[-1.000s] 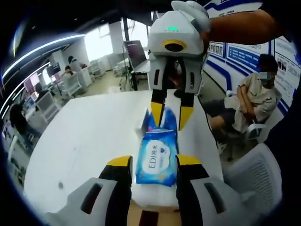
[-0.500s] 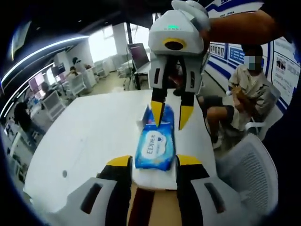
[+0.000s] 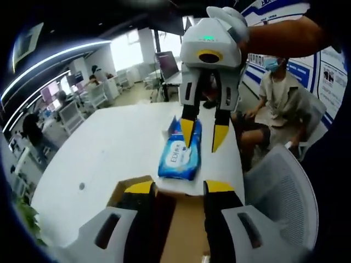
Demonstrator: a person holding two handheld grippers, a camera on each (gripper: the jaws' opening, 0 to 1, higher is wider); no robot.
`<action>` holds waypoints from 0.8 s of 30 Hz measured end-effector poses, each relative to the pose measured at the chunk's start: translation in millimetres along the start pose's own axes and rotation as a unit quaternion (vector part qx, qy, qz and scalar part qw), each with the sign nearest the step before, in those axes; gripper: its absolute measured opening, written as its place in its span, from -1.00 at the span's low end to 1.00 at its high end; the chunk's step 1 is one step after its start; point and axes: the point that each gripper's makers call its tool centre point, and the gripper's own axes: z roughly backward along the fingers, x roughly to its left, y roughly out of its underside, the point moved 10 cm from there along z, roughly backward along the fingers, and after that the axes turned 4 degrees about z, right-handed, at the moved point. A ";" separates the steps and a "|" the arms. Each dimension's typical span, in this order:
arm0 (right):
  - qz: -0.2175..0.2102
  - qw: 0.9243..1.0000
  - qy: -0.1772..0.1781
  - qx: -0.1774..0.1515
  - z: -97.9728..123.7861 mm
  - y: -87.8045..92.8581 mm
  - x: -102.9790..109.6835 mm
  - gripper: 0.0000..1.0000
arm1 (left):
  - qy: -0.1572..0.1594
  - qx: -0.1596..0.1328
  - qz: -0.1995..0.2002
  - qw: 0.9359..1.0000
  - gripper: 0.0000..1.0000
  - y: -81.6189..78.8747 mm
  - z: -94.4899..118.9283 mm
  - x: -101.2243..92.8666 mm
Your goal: Operate the shoe box by opening the lid, removing the specified soft item, and placing it in the target area until the item is outside and the box remains undamaged.
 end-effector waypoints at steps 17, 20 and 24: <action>0.026 0.999 -0.018 -0.016 -33.9 -58.4 9.5 -0.60 | -0.022 0.013 0.019 0.999 -0.33 42.8 56.4 -1.5; 0.029 0.999 -0.023 -0.020 -41.8 -67.0 10.3 -0.60 | -0.026 0.017 0.021 0.999 -0.33 50.9 63.7 -1.1; 0.031 0.999 -0.031 -0.024 -53.5 -76.7 12.2 -0.61 | -0.029 0.022 0.028 0.999 -0.34 63.4 71.5 -0.1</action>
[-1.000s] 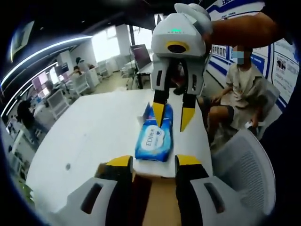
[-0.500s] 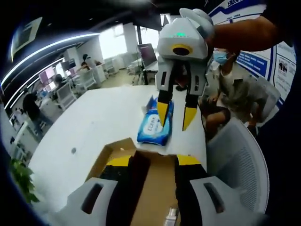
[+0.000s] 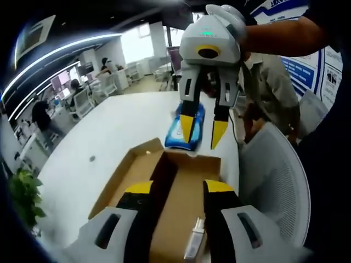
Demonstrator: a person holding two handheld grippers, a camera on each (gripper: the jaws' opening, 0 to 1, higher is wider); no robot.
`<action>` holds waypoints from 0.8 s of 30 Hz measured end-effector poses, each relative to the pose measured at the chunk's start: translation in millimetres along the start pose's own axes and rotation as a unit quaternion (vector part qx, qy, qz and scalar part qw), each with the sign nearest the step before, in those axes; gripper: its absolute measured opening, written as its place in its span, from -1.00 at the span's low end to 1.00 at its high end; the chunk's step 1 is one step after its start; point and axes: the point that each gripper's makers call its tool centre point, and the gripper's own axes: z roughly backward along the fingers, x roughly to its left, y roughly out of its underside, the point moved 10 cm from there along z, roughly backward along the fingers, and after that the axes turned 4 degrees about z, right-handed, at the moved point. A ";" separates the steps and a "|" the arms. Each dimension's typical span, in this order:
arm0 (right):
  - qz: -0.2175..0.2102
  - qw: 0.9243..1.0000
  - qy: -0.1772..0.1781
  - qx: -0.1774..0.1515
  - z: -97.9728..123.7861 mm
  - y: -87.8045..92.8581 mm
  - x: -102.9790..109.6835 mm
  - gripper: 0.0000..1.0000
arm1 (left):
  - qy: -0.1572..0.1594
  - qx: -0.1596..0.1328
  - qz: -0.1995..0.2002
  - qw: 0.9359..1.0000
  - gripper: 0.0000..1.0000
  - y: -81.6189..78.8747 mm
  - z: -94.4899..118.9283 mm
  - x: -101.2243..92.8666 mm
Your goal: Operate the shoe box by opening the lid, removing the specified soft item, and placing it in the target area until the item is outside and the box remains undamaged.
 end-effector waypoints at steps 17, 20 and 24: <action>0.010 0.999 -0.044 -0.008 -52.9 -24.2 1.2 -0.63 | 0.010 0.039 0.028 0.999 -0.35 50.7 13.1 7.2; 0.009 0.999 -0.052 -0.009 -63.2 -27.9 1.6 -0.64 | 0.014 0.049 0.031 0.998 -0.35 61.0 14.4 10.7; 0.008 0.998 -0.061 -0.011 -74.7 -31.8 1.4 -0.64 | 0.022 0.060 0.036 0.997 -0.36 70.1 15.6 14.5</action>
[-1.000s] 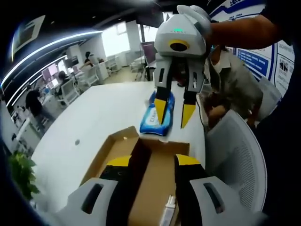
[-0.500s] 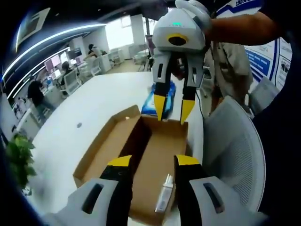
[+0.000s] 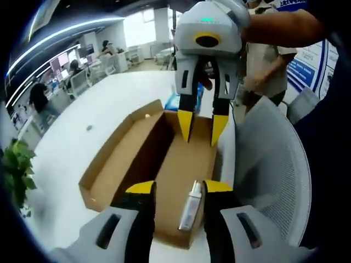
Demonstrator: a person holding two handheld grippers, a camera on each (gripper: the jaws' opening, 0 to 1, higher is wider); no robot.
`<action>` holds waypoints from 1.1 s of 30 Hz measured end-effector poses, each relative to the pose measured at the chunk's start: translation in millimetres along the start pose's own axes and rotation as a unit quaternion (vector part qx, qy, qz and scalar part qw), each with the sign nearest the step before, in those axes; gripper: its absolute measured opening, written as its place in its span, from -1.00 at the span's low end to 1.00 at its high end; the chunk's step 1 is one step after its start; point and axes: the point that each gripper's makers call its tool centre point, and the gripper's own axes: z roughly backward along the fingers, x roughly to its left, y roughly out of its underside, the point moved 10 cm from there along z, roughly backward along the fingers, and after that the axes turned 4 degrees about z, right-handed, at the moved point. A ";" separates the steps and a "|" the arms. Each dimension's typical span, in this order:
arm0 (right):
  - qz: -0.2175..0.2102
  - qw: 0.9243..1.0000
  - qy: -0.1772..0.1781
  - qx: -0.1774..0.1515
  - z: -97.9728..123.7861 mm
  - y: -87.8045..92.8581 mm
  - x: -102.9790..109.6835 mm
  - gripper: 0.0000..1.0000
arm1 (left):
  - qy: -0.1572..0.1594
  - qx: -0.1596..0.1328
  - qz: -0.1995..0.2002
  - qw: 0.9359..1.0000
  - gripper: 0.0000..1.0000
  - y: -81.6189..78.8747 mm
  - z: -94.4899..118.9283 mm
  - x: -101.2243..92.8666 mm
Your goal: Operate the shoe box by opening the lid, removing the specified soft item, and placing it in the target area until the item is outside and the box remains undamaged.
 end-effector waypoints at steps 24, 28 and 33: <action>-0.029 0.999 -0.041 0.011 -50.7 3.7 -14.0 -0.65 | 0.105 0.097 0.003 0.990 -0.45 38.2 -29.6 22.6; -0.029 0.998 -0.053 0.019 -60.5 5.8 -14.1 -0.66 | 0.118 0.135 -0.020 0.984 -0.46 45.2 -40.5 24.8; -0.028 0.996 -0.071 0.037 -78.1 12.4 -12.5 -0.66 | 0.124 0.165 -0.038 0.978 -0.49 51.1 -51.5 26.9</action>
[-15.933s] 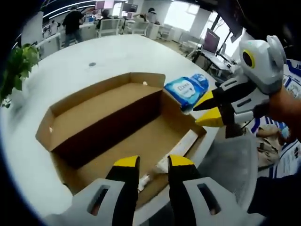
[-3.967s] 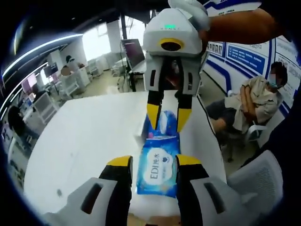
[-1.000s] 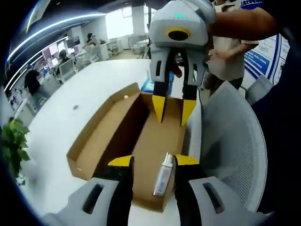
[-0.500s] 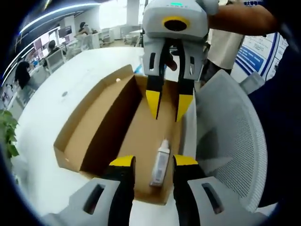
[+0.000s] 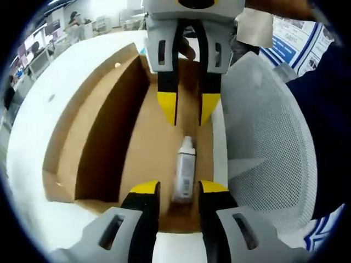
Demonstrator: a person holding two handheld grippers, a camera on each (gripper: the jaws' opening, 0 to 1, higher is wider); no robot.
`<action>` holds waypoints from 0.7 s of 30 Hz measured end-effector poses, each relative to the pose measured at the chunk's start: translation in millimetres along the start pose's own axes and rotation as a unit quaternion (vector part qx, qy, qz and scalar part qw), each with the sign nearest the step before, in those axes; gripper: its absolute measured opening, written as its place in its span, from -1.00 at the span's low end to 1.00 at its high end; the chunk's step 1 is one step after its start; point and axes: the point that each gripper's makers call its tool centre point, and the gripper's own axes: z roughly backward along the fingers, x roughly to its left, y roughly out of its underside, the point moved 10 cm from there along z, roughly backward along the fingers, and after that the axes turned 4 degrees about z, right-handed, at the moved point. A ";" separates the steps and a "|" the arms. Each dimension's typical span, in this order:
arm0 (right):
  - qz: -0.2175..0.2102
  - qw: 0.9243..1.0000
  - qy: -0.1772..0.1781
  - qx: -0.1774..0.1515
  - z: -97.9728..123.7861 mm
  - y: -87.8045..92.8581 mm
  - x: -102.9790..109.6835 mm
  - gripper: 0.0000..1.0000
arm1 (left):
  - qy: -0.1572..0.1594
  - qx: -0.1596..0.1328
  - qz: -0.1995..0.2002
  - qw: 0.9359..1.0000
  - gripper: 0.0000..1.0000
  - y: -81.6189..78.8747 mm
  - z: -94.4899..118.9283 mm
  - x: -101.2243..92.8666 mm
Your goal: Operate the shoe box by opening the lid, removing the specified soft item, and placing it in the target area until the item is outside and the box remains undamaged.
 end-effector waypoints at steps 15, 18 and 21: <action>0.002 0.999 -0.033 0.017 -29.7 5.3 -2.3 -0.66 | 0.033 0.031 -0.012 0.999 -0.55 0.5 -27.4 0.7; 0.002 0.999 -0.038 0.022 -36.1 8.3 -1.8 -0.67 | 0.036 0.042 -0.022 0.998 -0.55 3.6 -36.0 -1.6; -0.001 0.999 -0.044 0.024 -40.6 10.5 -1.8 -0.67 | 0.038 0.044 -0.026 0.998 -0.54 6.1 -40.1 -2.4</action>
